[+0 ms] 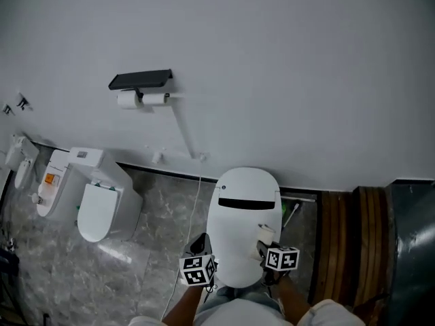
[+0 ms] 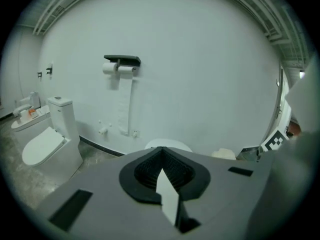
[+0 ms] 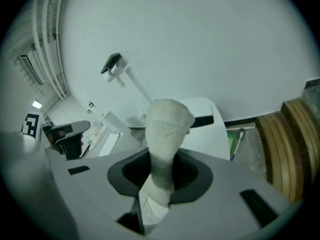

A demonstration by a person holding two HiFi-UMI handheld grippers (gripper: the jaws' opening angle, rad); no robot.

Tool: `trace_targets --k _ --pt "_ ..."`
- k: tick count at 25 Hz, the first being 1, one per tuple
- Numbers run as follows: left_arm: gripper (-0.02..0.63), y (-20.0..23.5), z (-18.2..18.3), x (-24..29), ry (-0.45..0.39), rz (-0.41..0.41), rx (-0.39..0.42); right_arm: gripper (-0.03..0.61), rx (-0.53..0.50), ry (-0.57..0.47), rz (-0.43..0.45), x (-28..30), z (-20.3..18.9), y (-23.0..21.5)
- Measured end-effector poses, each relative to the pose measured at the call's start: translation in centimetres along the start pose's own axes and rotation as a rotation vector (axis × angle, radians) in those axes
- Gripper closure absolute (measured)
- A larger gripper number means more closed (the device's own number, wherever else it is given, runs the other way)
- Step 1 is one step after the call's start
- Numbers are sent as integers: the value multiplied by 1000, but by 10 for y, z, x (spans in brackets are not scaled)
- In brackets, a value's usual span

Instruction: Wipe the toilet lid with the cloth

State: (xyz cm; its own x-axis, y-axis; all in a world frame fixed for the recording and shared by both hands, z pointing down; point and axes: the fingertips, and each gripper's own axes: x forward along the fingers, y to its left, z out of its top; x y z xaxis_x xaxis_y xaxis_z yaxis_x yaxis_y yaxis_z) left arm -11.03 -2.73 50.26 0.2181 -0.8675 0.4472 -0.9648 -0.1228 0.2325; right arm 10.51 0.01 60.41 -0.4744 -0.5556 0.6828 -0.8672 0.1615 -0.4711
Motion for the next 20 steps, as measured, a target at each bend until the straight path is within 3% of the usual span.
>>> trace_targets --k 3,7,10,15,20 --pt "600 -4 29 -4 -45 7 -32 486 -43 -86 0 -19 42 20" --pt "600 -19 73 -6 -111 -24 2 486 -124 -196 11 -43 99 50" --pt "600 -37 106 -11 -163 -69 12 486 -108 -245 41 -58 128 68" --pt "600 -68 140 -21 -214 -159 31 486 -51 -287 79 -71 148 89" --pt "600 -81 148 -33 -259 -221 81 486 -68 -287 76 -68 132 100"
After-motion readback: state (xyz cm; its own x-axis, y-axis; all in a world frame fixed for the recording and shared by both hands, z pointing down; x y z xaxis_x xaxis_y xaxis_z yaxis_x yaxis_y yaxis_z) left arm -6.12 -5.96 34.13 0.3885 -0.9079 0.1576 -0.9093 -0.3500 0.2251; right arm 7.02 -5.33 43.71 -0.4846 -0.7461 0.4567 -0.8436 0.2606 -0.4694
